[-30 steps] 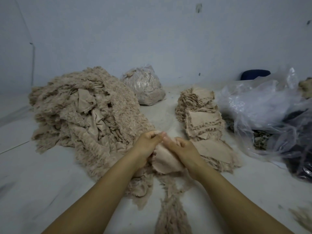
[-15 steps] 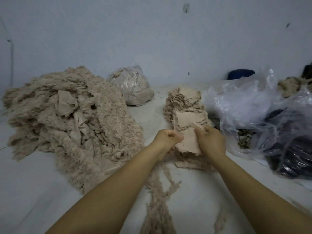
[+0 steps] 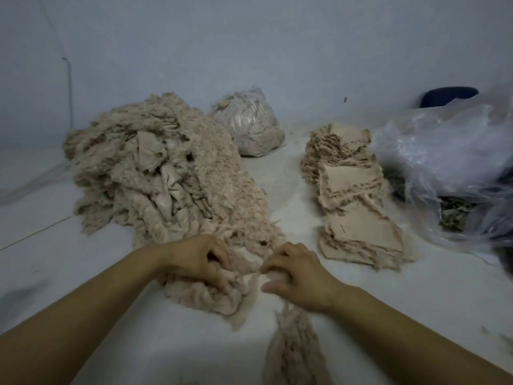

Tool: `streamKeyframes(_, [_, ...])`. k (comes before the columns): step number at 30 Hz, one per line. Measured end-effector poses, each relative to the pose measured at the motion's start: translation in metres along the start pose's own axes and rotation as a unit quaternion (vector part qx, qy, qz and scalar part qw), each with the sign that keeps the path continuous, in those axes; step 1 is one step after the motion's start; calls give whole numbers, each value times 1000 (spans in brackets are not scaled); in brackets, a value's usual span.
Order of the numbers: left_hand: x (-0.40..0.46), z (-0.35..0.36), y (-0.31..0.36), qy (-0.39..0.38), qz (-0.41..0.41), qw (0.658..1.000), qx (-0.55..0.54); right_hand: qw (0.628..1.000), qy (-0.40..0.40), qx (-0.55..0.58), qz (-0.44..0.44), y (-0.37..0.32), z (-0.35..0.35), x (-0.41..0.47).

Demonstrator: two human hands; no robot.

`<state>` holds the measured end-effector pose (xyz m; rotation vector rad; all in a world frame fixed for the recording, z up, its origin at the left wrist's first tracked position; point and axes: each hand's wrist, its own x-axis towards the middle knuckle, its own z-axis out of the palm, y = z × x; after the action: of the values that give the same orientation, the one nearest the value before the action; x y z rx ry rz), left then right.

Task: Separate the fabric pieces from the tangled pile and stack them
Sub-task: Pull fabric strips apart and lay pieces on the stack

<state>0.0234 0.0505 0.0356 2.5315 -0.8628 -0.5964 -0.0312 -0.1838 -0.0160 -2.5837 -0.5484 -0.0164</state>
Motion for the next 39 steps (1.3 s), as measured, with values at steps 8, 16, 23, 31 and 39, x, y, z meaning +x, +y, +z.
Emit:
streamKeyframes(8, [-10,20,-1,143,45,975,-162,990,116,24,78,-21,2,2])
streamKeyframes(16, [-11,17,13,310,85,869,-375,973,148,146,103,-34,6,12])
streamKeyframes(23, [-24,26,-12,134,-12,990,48,894,296,310,132,-24,-16,11])
streamKeyframes(31, [-18,-8,-18,302,4,950,-78,811,299,463,198,-25,-16,22])
streamKeyframes(39, [12,43,-31,153,36,973,167,752,167,505,388,-36,-3,47])
